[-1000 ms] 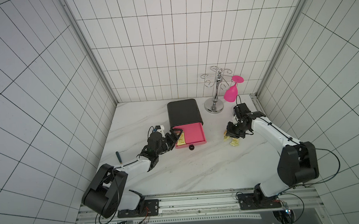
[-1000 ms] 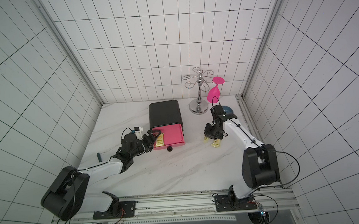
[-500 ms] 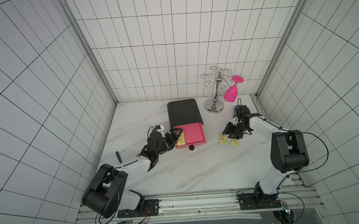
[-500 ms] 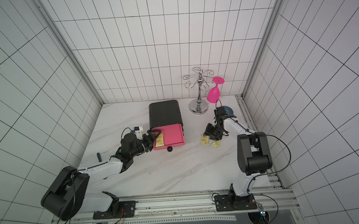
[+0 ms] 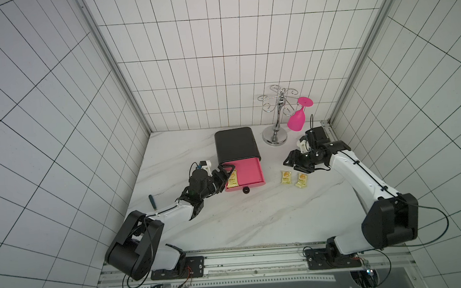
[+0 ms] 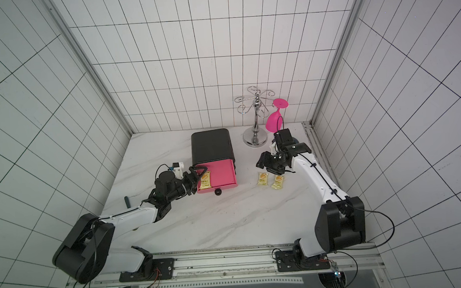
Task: Take the cookies out of the drawer
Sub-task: Place the cookie at the center of the board, then pick up the cookie from the drawer.
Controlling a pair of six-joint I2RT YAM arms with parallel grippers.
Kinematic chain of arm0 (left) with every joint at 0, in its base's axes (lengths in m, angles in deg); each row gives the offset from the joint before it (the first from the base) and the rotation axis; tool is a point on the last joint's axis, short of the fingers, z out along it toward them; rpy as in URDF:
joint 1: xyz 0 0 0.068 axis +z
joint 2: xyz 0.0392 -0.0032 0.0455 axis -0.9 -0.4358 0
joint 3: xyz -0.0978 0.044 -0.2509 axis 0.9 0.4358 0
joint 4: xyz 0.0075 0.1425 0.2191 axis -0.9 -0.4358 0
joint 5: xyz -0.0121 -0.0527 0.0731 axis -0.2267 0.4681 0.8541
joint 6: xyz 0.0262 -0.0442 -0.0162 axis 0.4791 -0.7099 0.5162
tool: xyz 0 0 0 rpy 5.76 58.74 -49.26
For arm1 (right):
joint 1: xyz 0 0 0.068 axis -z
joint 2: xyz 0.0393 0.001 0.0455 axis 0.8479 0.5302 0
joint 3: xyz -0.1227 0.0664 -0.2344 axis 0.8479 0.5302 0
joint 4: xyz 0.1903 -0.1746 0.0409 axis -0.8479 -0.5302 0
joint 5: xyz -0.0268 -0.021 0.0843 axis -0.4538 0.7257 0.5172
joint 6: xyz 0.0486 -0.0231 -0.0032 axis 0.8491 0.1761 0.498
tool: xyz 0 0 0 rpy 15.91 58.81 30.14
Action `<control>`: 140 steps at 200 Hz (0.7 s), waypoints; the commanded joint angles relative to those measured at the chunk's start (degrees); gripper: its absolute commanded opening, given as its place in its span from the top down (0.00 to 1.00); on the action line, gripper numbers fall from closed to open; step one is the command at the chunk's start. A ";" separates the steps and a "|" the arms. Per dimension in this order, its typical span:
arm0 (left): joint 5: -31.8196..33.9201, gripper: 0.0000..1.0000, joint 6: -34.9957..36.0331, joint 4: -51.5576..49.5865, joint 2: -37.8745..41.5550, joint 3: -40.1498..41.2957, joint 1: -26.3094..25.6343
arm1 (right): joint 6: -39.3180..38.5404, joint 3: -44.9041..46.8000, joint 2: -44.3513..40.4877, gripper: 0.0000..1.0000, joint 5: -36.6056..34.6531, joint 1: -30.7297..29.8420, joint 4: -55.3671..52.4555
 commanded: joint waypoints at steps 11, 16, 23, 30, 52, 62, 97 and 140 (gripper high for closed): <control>-1.73 0.08 -0.44 1.40 0.86 1.10 0.10 | 4.73 -5.81 -1.21 0.40 -1.21 -9.51 -5.99; -1.81 0.07 -0.37 1.11 1.10 1.45 0.10 | 5.46 -6.34 -0.96 0.40 -1.57 -10.51 -6.11; -1.77 0.08 -0.27 0.74 1.50 1.84 0.11 | 6.12 -7.09 -0.35 0.40 -1.46 -11.60 -6.21; -1.68 0.07 -0.25 0.04 1.96 2.39 0.11 | 6.36 -8.01 0.38 0.41 -0.80 -12.91 -6.27; -1.60 0.08 -0.33 -0.68 3.54 4.06 0.07 | 5.76 -11.19 3.23 0.42 -0.78 -16.52 -6.85; -1.42 0.07 -0.33 -1.40 4.58 4.67 0.01 | 5.61 -12.63 4.49 0.42 -0.84 -17.82 -7.33; -0.54 0.07 -0.60 -3.11 8.03 5.68 -0.20 | 6.00 -16.77 7.74 0.42 -0.80 -20.94 -7.89; -0.03 0.17 -1.31 -3.08 8.96 5.29 -0.81 | 5.78 -20.00 12.38 0.45 -0.77 -22.57 -8.61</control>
